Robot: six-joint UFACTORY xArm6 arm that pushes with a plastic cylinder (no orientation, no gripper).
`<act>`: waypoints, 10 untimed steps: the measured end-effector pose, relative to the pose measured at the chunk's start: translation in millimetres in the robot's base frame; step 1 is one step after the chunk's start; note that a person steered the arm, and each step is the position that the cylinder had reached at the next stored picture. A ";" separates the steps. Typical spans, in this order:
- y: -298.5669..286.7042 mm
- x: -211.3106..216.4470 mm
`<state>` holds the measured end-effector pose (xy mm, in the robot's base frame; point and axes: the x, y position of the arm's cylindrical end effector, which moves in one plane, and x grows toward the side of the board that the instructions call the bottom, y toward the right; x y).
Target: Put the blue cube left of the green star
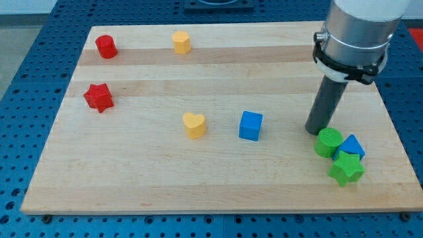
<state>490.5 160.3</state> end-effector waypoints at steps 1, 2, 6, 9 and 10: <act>0.0 0.0; -5.6 -7.0; -158.9 -66.6; -147.0 -24.9; -124.2 -24.9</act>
<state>465.6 36.0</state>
